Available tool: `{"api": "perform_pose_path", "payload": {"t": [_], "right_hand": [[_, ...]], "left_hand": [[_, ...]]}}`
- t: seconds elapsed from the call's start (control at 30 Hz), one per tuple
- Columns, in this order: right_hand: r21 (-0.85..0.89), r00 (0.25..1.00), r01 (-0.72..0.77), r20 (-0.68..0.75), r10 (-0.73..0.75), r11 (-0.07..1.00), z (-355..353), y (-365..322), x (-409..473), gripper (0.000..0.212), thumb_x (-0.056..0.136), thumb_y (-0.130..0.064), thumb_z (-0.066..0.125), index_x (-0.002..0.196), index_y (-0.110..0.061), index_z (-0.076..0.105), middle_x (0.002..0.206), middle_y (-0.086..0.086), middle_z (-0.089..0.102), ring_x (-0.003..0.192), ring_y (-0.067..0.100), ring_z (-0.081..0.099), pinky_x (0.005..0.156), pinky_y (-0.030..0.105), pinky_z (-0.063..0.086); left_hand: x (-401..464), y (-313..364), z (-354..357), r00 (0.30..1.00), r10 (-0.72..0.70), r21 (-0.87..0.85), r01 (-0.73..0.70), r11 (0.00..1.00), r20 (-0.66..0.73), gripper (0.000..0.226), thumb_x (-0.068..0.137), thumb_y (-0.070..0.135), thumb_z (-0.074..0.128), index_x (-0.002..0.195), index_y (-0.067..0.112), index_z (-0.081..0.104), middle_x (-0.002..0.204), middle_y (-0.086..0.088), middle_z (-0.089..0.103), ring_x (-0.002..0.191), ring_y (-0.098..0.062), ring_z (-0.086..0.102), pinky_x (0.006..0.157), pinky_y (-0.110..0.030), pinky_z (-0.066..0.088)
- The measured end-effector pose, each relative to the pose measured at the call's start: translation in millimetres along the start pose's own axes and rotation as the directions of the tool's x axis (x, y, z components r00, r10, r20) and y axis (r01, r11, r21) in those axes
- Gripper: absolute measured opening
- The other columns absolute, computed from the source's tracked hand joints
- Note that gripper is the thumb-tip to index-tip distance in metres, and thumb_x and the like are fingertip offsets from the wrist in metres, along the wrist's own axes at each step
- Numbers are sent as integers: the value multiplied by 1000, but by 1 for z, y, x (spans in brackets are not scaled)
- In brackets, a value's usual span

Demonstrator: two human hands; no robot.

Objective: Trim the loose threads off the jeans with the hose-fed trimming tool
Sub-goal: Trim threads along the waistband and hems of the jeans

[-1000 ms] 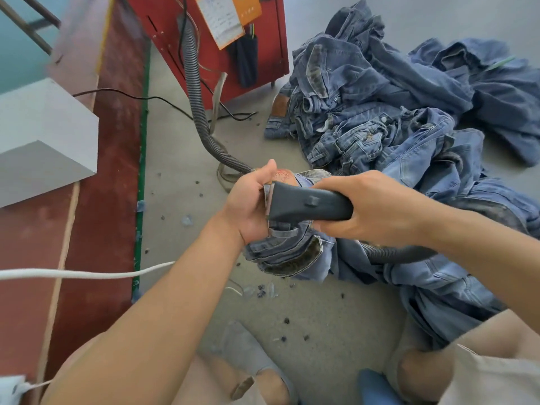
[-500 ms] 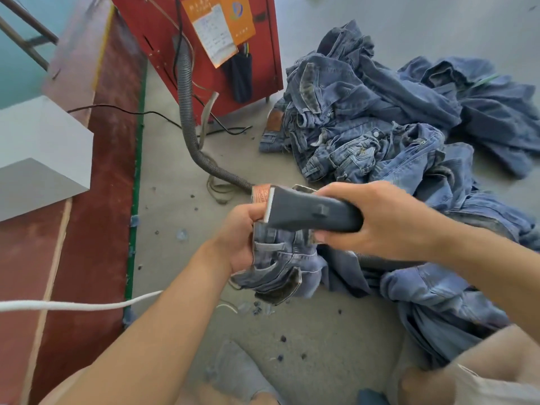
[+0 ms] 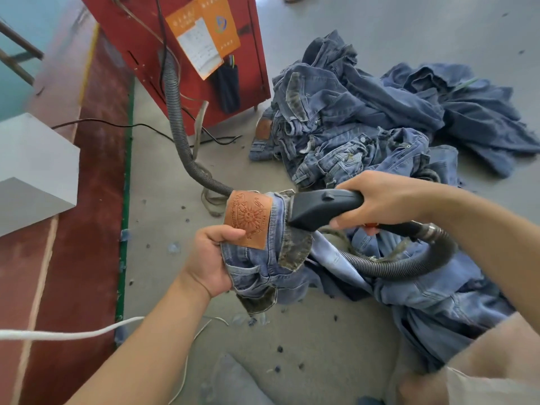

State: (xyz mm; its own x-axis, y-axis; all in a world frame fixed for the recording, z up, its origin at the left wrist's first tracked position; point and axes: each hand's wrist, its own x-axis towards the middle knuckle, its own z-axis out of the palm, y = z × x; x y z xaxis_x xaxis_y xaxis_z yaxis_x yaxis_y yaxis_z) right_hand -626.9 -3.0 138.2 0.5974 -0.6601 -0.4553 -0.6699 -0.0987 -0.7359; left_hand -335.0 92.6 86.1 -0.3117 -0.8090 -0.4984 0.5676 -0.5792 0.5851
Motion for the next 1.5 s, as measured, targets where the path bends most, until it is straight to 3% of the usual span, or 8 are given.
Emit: {"api": "perform_pose_path", "payload": {"t": [0.17,0.37,0.57,0.83,1.03,1.17,1.37,1.5], "right_hand": [[199,939,-5,-337,74,980,-3,3,5,26,89,-35,81,85,-14,68,56,-1,66,46,14,61,45,19,48],[98,990,-81,122,69,992,-16,8,-8,19,89,-34,81,81,-19,72,67,4,70,57,20,64,55,24,52],[297,992,-66,-81,94,953,-10,10,11,29,88,-31,83,81,-7,69,67,8,67,54,20,61,51,31,54],[178,965,-132,248,85,975,-19,15,3,42,83,-35,83,85,4,68,71,17,65,60,25,58,56,27,51],[248,961,38,-274,32,968,-4,-5,8,21,91,-32,79,86,-14,70,68,7,71,57,21,66,57,30,55],[35,798,169,-591,-116,985,-9,-12,1,16,90,-42,76,90,-30,66,63,0,71,52,19,66,51,15,49],[-266,769,184,-561,-307,946,-2,-17,-9,40,87,-44,79,124,-43,63,85,-34,65,83,-18,58,72,0,38],[-299,889,147,-378,-258,943,-2,-16,-8,27,86,-44,78,108,-45,62,76,-35,65,76,-12,62,69,13,42]], "left_hand": [[-4,3,-3,1000,-10,35,11,999,-8,50,67,11,58,112,-2,75,115,-23,73,102,-43,71,90,-54,58],[-8,5,3,999,-38,96,34,995,37,54,58,11,70,110,-1,76,112,-21,74,98,-42,72,84,-49,61],[-10,1,-1,997,-53,136,46,990,48,64,46,12,75,108,-6,74,107,-24,74,94,-42,73,91,-51,59],[-12,5,0,996,-86,205,83,975,8,86,31,13,87,111,-10,70,110,-26,70,99,-44,67,103,-55,48],[-6,15,0,983,-175,301,185,936,-60,44,89,25,65,126,1,71,130,-24,68,118,-42,67,95,-51,58],[10,23,-10,915,-277,407,382,830,-294,73,103,67,29,135,12,65,129,-16,71,120,-33,68,105,-50,52],[8,39,-14,954,-248,258,285,923,-168,76,105,63,33,123,1,73,131,-22,67,121,-40,66,98,-53,56],[5,49,-12,979,-178,62,184,981,-100,66,103,40,34,137,-13,53,137,-31,59,125,-44,62,94,-48,59]]}}
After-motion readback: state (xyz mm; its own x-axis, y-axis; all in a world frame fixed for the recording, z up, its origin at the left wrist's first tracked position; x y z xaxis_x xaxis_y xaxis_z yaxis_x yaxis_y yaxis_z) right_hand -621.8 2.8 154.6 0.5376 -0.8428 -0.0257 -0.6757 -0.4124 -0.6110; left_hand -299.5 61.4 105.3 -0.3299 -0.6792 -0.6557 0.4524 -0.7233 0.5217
